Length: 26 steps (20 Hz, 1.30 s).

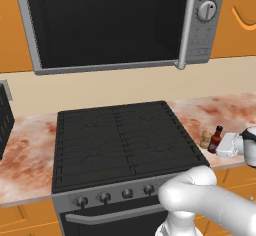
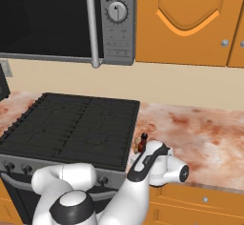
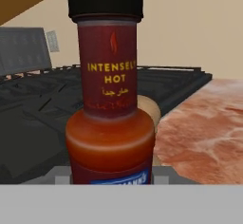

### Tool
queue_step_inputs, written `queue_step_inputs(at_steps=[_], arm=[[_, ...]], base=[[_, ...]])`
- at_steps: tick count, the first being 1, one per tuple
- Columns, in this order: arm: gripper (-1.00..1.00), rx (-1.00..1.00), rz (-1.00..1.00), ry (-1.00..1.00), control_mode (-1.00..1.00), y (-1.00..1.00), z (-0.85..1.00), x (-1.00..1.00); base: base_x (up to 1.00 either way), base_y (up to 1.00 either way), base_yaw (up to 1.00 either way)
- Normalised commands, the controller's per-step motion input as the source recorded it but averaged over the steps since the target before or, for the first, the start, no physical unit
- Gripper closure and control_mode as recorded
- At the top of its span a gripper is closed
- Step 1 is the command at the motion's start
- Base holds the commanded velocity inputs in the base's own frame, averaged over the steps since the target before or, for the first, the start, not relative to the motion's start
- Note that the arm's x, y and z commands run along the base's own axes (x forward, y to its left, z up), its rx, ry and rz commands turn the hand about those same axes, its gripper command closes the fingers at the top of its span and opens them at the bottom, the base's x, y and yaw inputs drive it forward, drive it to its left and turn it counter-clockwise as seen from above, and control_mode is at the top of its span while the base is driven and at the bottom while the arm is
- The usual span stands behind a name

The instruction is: Take 2 condiments from the cabinet and move them on the counter near the stove.Make sure the condiments are lined up with each other, next to each other.

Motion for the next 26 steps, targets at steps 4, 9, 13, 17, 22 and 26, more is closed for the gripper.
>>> queue_step_inputs(at_steps=[4,9,13,17,22,26], arm=[[1.0,0.0,0.0,0.0,-1.0,0.0,0.0,0.0],[1.0,0.0,0.0,0.0,-1.0,0.0,0.0,0.0],[1.0,0.0,0.0,0.0,-1.0,0.0,0.0,0.0],[-1.0,0.0,0.0,0.0,-1.0,0.0,0.0,0.0],[-1.0,0.0,0.0,0.0,-1.0,0.0,0.0,0.0],[-1.0,0.0,0.0,0.0,-1.0,0.0,0.0,0.0]], base=[[0.0,0.0,0.0],[0.0,0.0,0.0],[0.0,0.0,0.0],[0.0,0.0,0.0],[0.0,0.0,0.0],[0.0,0.0,0.0]])
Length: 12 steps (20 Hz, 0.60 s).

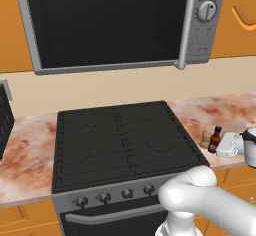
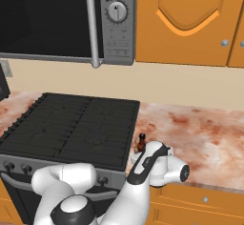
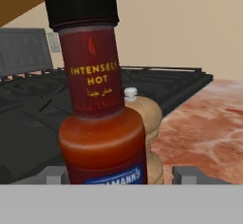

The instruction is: Take 2 condiments from the cabinet and move them on the counter near the stove.Make sure the condiments are lined up with each other, next to each other.

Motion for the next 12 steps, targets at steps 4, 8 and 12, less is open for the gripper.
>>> queue_step_inputs(at_steps=[4,8,12], arm=[[-1.0,0.0,0.0,0.0,-1.0,0.0,0.0,0.0],[-1.0,0.0,0.0,0.0,-1.0,0.0,0.0,0.0],[-1.0,0.0,0.0,0.0,-1.0,-0.01,0.0,-0.07]], base=[[0.0,0.0,0.0],[0.0,0.0,0.0],[0.0,0.0,0.0]])
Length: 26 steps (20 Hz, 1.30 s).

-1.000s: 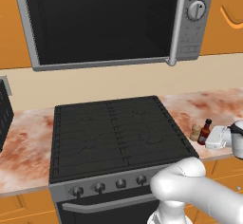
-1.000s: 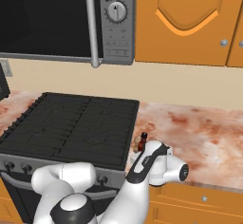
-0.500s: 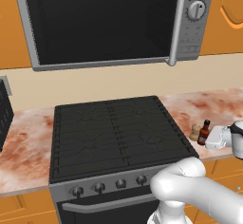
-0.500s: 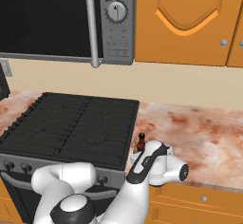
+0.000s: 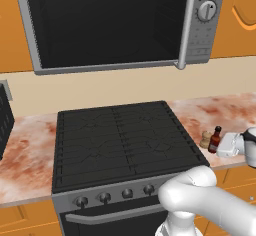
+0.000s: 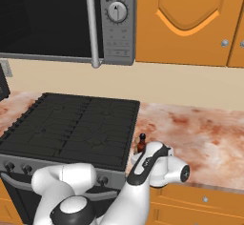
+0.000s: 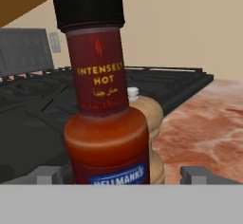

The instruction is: Take 2 condiments from the cabinet and move them on the counter near the stove.Make sure the condiments are lined up with each other, next to each other.

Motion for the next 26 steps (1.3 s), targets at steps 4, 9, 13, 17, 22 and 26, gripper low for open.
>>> queue_step_inputs(at_steps=[4,9,13,17,22,26], arm=[[-1.0,0.0,0.0,0.0,-1.0,-0.11,0.23,-0.34],[-1.0,0.0,0.0,-0.01,-1.0,-0.02,0.39,-0.3],[-1.0,0.0,0.0,-0.06,-1.0,0.0,0.52,-0.41],[-1.0,0.0,0.0,-0.08,-1.0,0.0,0.57,-0.68],[-1.0,-0.02,-0.03,-0.02,-1.0,0.14,0.73,-0.63],[-1.0,-0.09,-0.11,0.0,-1.0,0.51,0.86,-0.38]], base=[[0.0,0.0,0.0],[0.0,0.0,0.0],[0.0,0.0,0.0],[0.0,0.0,0.0],[0.0,0.0,0.0],[0.0,0.0,0.0]])
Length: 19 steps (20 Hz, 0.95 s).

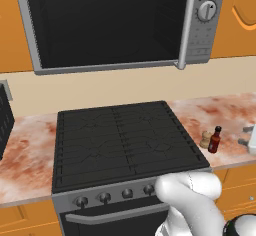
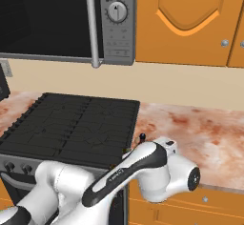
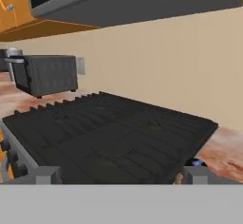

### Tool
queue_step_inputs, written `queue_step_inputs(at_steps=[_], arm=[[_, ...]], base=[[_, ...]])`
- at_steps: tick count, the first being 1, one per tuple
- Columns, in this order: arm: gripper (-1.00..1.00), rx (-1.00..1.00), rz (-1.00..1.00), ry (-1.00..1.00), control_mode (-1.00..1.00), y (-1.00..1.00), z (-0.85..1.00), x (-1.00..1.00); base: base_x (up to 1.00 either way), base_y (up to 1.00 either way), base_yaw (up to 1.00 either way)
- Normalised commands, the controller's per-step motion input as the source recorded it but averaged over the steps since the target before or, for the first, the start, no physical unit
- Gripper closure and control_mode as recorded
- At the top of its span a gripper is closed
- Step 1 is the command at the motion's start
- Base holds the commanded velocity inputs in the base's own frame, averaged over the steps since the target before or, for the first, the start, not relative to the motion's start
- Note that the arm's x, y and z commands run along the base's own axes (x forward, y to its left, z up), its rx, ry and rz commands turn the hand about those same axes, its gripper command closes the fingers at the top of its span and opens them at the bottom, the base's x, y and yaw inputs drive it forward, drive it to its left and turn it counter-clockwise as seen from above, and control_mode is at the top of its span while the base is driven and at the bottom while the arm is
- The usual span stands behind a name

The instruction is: Take 2 condiments from the cabinet and move them on the counter near the stove.Make sure the condiments are lined up with each other, next to each other.

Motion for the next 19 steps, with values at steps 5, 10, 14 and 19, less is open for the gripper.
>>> queue_step_inputs(at_steps=[5,10,14,19], arm=[[-1.0,-0.16,-0.12,0.0,-1.0,0.87,0.76,-0.18],[-1.0,-0.18,-0.13,0.0,-1.0,1.0,0.71,-0.06],[-1.0,-0.17,-0.14,0.06,-1.0,0.93,0.82,0.0],[-1.0,-0.17,-0.12,0.16,-1.0,0.73,0.74,0.0]], base=[[0.0,0.0,0.0],[0.0,0.0,0.0],[0.0,0.0,0.0],[0.0,0.0,0.0]])
